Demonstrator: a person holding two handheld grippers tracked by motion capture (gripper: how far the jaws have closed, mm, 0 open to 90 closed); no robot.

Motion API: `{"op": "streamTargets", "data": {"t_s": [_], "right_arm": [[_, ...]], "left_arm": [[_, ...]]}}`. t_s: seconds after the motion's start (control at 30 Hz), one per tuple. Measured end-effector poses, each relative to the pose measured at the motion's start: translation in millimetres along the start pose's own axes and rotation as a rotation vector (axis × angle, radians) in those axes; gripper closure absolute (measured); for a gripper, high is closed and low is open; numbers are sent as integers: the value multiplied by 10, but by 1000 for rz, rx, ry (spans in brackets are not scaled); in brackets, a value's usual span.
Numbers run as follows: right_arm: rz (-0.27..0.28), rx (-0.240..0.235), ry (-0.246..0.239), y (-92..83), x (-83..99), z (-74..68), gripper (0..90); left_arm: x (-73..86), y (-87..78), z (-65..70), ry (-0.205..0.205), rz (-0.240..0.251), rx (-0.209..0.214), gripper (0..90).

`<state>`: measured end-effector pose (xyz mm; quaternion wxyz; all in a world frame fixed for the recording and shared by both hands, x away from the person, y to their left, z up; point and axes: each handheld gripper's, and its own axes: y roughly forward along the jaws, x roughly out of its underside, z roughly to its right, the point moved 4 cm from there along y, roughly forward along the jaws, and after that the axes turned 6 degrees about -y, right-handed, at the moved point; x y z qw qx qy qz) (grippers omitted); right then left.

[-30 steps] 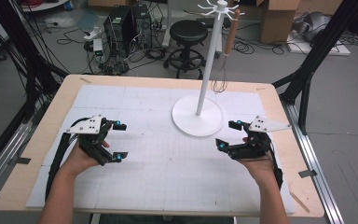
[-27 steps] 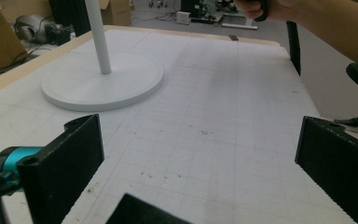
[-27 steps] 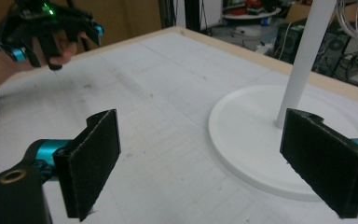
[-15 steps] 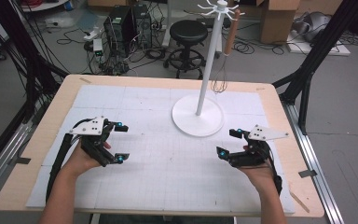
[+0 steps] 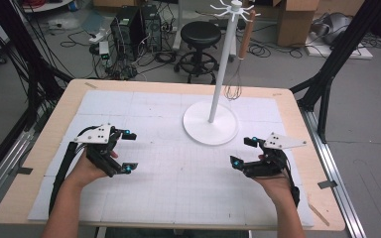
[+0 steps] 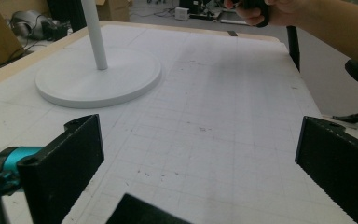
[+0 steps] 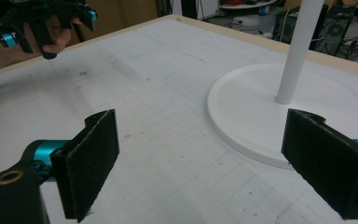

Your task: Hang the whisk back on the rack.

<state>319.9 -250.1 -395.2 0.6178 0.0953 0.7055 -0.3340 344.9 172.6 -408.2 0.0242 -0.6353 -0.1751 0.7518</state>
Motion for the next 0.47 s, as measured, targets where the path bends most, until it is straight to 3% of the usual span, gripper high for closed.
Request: {"op": "streamTargets", "data": {"t_s": [0.47], "right_arm": [[-6,-5,4,2,4,-2,106]], "left_arm": [[8,15,-2,-2,-4,1,16]]}}
